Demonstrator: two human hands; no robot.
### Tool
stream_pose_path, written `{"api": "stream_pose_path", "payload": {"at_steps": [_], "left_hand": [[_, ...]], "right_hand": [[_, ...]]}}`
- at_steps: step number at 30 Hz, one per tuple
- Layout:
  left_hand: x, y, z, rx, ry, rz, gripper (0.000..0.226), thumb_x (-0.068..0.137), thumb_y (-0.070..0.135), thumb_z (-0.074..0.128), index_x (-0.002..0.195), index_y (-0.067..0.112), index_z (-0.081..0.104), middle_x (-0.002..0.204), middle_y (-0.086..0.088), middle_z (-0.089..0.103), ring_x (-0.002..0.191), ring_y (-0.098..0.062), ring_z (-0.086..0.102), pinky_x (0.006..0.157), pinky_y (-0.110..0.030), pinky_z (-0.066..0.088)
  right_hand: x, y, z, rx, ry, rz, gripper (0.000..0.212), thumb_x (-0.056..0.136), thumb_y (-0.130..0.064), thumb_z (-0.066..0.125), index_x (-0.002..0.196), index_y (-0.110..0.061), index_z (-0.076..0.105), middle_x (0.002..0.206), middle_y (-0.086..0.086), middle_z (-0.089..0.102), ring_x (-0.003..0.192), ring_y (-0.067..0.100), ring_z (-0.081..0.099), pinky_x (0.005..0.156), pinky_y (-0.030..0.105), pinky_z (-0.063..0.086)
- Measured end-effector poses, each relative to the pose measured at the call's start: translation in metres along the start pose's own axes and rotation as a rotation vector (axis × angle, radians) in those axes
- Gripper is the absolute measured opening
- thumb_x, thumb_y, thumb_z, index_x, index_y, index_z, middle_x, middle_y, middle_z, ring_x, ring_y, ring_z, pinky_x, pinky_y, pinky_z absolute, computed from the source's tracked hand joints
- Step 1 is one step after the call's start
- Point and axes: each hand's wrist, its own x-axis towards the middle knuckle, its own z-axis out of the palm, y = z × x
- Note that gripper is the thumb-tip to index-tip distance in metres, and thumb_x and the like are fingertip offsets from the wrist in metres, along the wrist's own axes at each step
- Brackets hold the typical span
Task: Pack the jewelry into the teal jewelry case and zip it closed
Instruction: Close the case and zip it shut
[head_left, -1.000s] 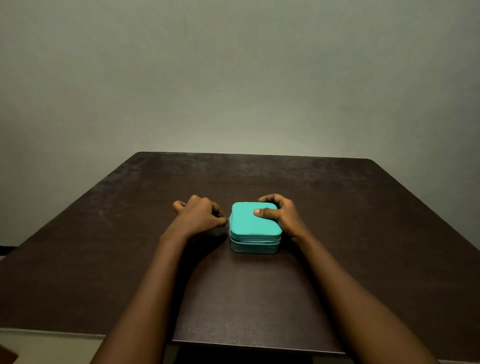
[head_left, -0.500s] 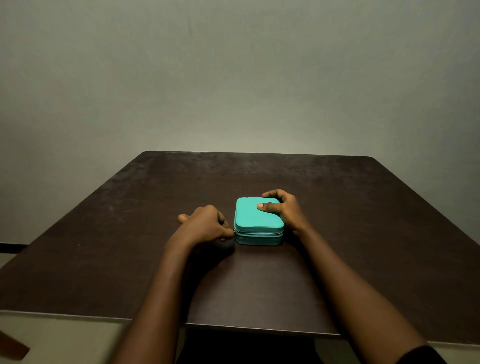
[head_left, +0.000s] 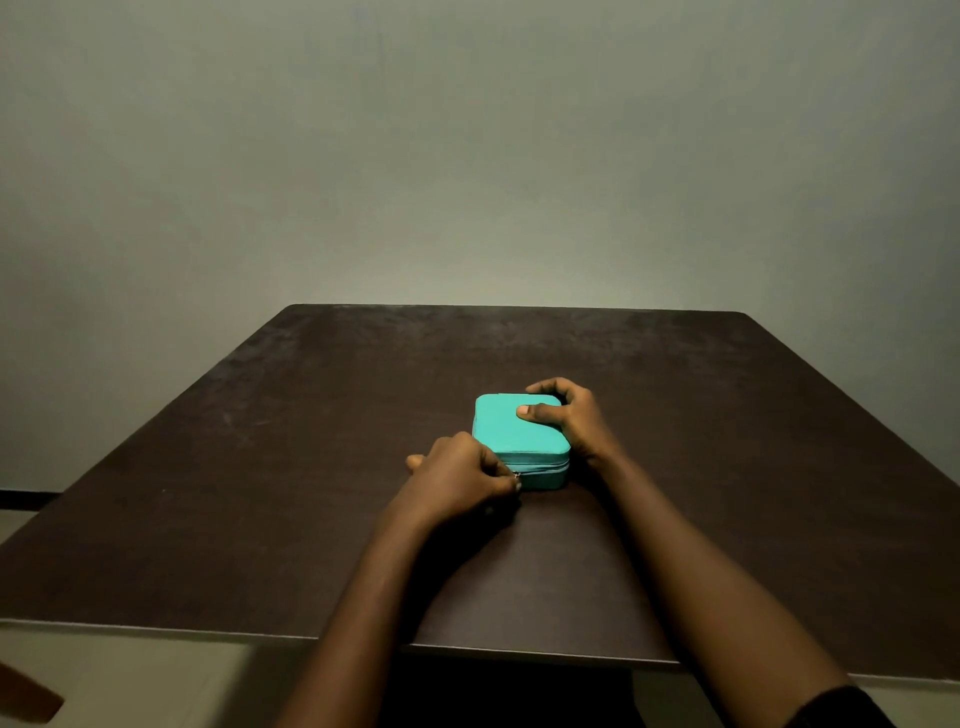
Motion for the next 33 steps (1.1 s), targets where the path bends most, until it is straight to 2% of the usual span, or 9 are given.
{"api": "stream_pose_path", "payload": {"at_steps": [2,7,10,14,18,21,24,27,33], "left_hand": [[-0.001,0.0,0.002,0.039,0.004,0.015,0.023,0.084,0.044,0.063,0.09,0.027,0.076,0.089,0.005,0.072,0.1,-0.011,0.053,0.083,-0.034,0.024],[0.003,-0.012,-0.008,-0.04,0.202,0.019,0.05,0.084,0.057,0.056,0.057,0.017,0.069,0.059,-0.004,0.065,0.067,-0.019,0.061,0.064,-0.031,0.043],[0.02,-0.018,-0.004,-0.156,0.413,0.052,0.031,0.089,0.042,0.056,0.089,0.017,0.075,0.091,-0.007,0.071,0.091,-0.022,0.062,0.075,-0.029,0.044],[0.037,-0.017,0.009,-0.398,0.337,0.117,0.032,0.09,0.03,0.059,0.121,0.023,0.062,0.131,-0.002,0.048,0.122,-0.018,0.046,0.102,-0.029,0.038],[0.04,-0.021,0.023,-0.502,0.251,0.111,0.03,0.092,0.029,0.056,0.122,0.027,0.062,0.138,0.001,0.046,0.126,-0.013,0.044,0.1,-0.024,0.034],[0.04,-0.022,0.025,-0.593,0.212,0.089,0.026,0.092,0.033,0.054,0.117,0.034,0.062,0.122,0.001,0.061,0.106,-0.015,0.057,0.085,-0.03,0.046],[0.038,-0.021,0.026,-0.629,0.199,0.068,0.029,0.085,0.043,0.053,0.113,0.041,0.061,0.12,0.001,0.062,0.104,-0.017,0.06,0.087,-0.036,0.051],[0.036,-0.021,0.027,-0.597,0.183,0.063,0.035,0.084,0.048,0.054,0.119,0.041,0.058,0.127,0.0,0.057,0.11,-0.019,0.056,0.093,-0.04,0.05],[0.032,-0.019,0.026,-0.575,0.169,0.08,0.044,0.083,0.05,0.054,0.125,0.039,0.053,0.133,-0.002,0.051,0.116,-0.02,0.053,0.098,-0.045,0.047]], "right_hand": [[0.0,0.0,-0.001,0.002,-0.001,-0.001,0.023,0.073,-0.002,0.073,0.091,-0.009,0.06,0.087,0.006,0.064,0.076,0.02,0.062,0.062,0.03,0.05],[0.001,0.002,-0.002,-0.009,-0.008,-0.009,0.023,0.073,-0.005,0.074,0.092,-0.01,0.061,0.09,0.006,0.065,0.077,0.02,0.063,0.061,0.029,0.052],[0.0,0.005,-0.003,-0.002,-0.001,-0.026,0.022,0.074,-0.006,0.074,0.093,-0.009,0.063,0.087,0.006,0.065,0.075,0.019,0.063,0.059,0.028,0.052],[-0.001,0.01,-0.001,0.025,0.112,-0.122,0.002,0.083,-0.016,0.066,0.085,-0.017,0.065,0.082,0.001,0.065,0.074,0.013,0.059,0.063,0.025,0.048],[-0.017,0.002,-0.006,-0.212,0.463,-0.356,0.007,0.088,-0.025,0.061,0.092,-0.02,0.063,0.1,-0.001,0.059,0.088,0.014,0.058,0.076,0.028,0.049],[-0.045,-0.009,-0.003,-0.49,0.597,-0.491,0.007,0.086,-0.017,0.063,0.088,-0.011,0.064,0.095,-0.002,0.054,0.087,0.016,0.054,0.077,0.032,0.045],[-0.081,-0.012,0.017,-0.69,0.509,-0.348,0.008,0.084,-0.017,0.061,0.083,-0.01,0.064,0.09,0.004,0.058,0.084,0.02,0.055,0.073,0.032,0.045],[-0.108,-0.003,0.039,-0.854,0.377,-0.087,0.019,0.088,-0.027,0.057,0.094,-0.011,0.066,0.101,0.004,0.06,0.095,0.02,0.058,0.078,0.031,0.047],[-0.12,-0.003,0.058,-0.974,0.37,0.049,0.032,0.092,-0.031,0.054,0.116,-0.011,0.06,0.118,0.007,0.059,0.11,0.026,0.057,0.088,0.034,0.047]]}}
